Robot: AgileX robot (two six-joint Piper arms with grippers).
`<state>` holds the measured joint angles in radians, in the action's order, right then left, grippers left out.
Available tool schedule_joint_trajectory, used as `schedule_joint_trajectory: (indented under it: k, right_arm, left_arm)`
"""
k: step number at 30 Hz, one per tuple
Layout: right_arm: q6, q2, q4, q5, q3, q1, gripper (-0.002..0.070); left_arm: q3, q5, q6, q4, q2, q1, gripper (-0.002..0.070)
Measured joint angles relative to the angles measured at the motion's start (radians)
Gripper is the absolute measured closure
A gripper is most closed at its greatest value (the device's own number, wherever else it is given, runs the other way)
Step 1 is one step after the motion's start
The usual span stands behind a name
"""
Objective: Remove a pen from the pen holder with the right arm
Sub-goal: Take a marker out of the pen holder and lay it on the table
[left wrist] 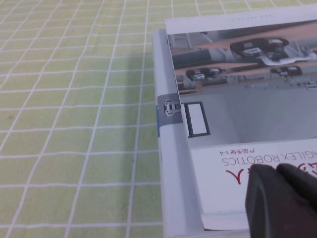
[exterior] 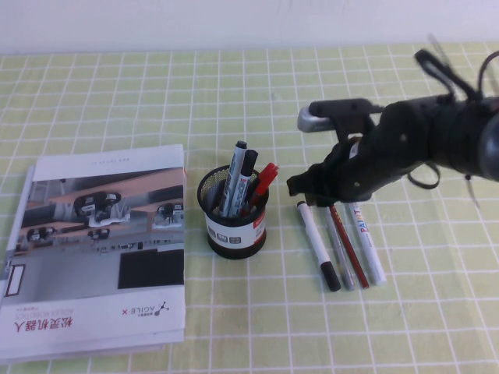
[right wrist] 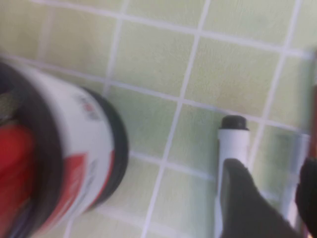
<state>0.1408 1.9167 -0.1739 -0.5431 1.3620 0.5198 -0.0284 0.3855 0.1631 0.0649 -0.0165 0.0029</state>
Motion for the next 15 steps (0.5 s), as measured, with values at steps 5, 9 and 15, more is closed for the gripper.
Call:
schedule_joint_trajectory:
  k: [5,9,15]
  right_arm:
    - [-0.004,-0.207,0.04,-0.015,-0.097,0.013,0.0573]
    - [-0.004,-0.396,0.066,-0.05,-0.195,0.014,0.0667]
    - [-0.022,-0.62,0.076,-0.17,-0.331,0.014,0.0685]
  left_arm:
    - [0.0,0.0,0.0,0.0,0.0,0.0,0.0681]
    - [0.0,0.0,0.0,0.0,0.0,0.0,0.0681]
    - [0.0,0.0,0.0,0.0,0.0,0.0,0.0681]
